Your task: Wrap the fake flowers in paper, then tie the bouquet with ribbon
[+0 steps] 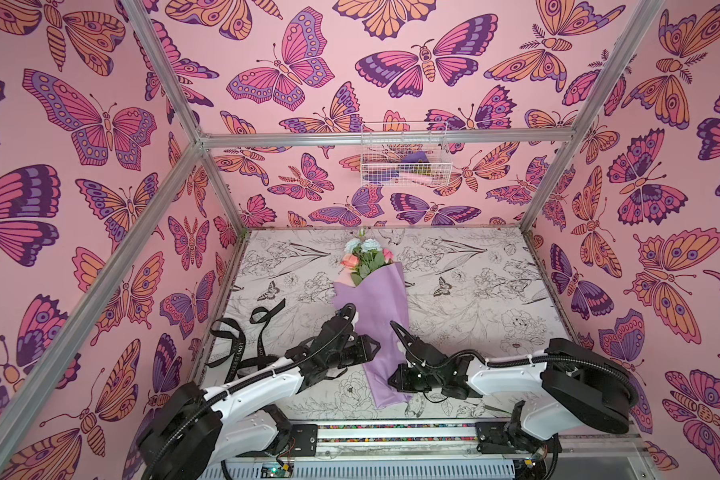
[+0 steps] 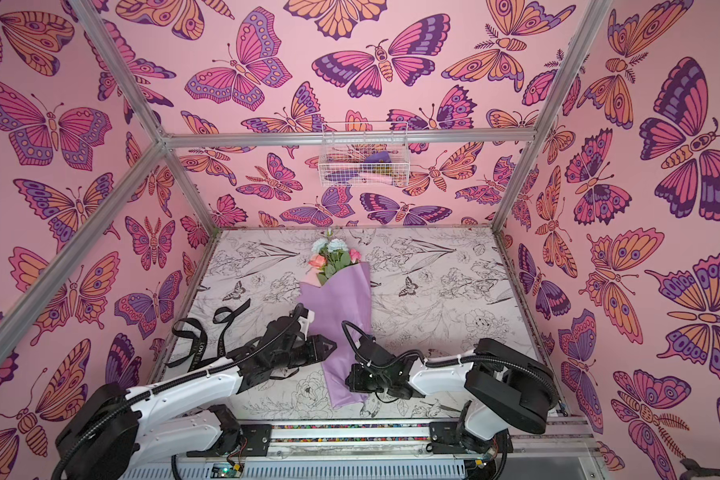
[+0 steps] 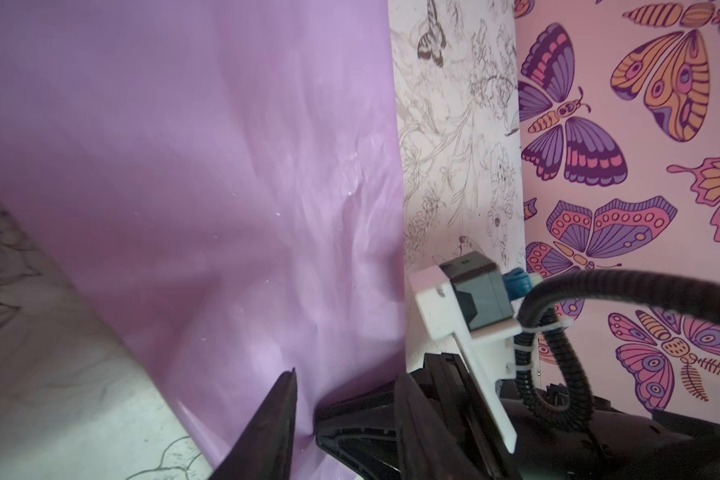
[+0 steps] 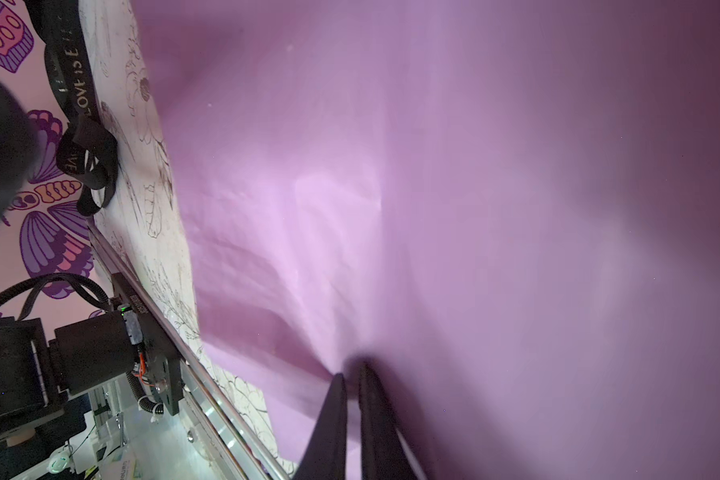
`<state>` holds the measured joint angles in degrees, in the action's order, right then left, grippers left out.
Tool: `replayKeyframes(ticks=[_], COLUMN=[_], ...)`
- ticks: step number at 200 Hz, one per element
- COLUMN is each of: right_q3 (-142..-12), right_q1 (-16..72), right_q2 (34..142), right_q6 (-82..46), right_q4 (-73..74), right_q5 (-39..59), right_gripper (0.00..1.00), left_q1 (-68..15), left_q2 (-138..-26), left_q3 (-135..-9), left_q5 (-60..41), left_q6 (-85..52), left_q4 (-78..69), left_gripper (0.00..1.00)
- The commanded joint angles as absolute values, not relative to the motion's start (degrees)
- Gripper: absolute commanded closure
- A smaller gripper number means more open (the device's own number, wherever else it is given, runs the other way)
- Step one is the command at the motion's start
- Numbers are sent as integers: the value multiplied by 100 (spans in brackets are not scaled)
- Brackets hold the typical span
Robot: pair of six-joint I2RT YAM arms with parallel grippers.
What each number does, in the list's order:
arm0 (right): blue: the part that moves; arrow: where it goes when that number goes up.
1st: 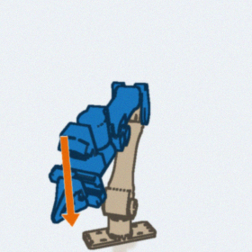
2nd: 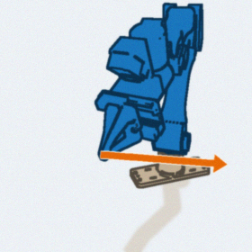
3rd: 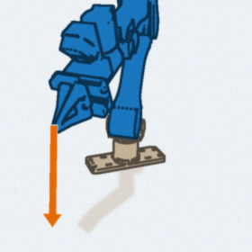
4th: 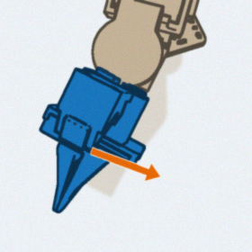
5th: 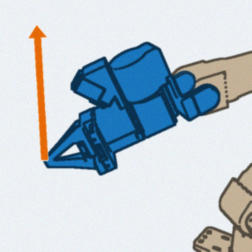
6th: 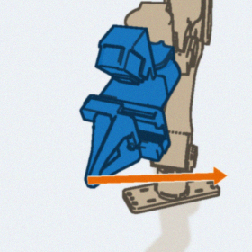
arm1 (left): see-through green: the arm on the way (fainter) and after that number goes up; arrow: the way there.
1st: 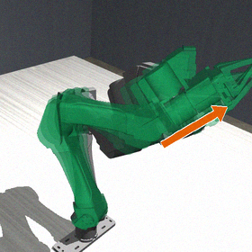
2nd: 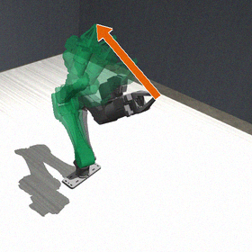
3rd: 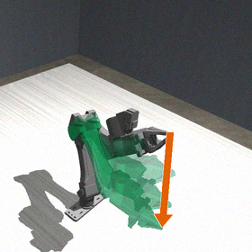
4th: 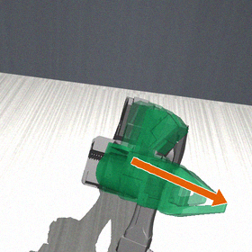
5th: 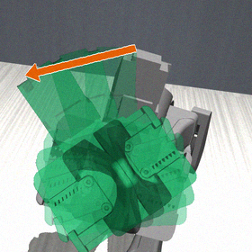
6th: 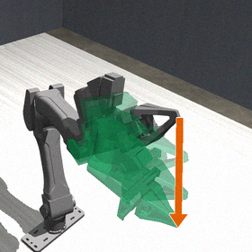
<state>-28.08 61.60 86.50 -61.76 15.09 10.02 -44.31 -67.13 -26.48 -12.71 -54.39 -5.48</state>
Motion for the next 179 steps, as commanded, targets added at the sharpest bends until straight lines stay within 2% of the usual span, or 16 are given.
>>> replayKeyframes(ticks=[1,43,106,139,179], right_q3=[-2751,-2743,-2743,-2716,-2830], right_q1=[6231,6255,6257,6253,6249], right_q2=[8822,8704,8500,7792,6789], right_q6=[-6330,-6354,-6365,-6293,-6223], right_q4=[1314,1282,1196,647,-628], right_q5=[726,608,678,685,284], right_gripper=[88,87,86,78,75], left_q1=[-4675,-4987,-5003,-4977,-4980], left_q2=[-7014,-7475,-8005,-8132,-8132], left_q3=[-2549,-2326,-2127,-2065,-2115], left_q5=[-1398,-1533,-1497,-1407,-1314], left_q6=[-5714,-5931,-5871,-5852,-5681], left_q4=[-926,-1156,-1321,-1301,-1133], left_gripper=[60,65,68,70,72])
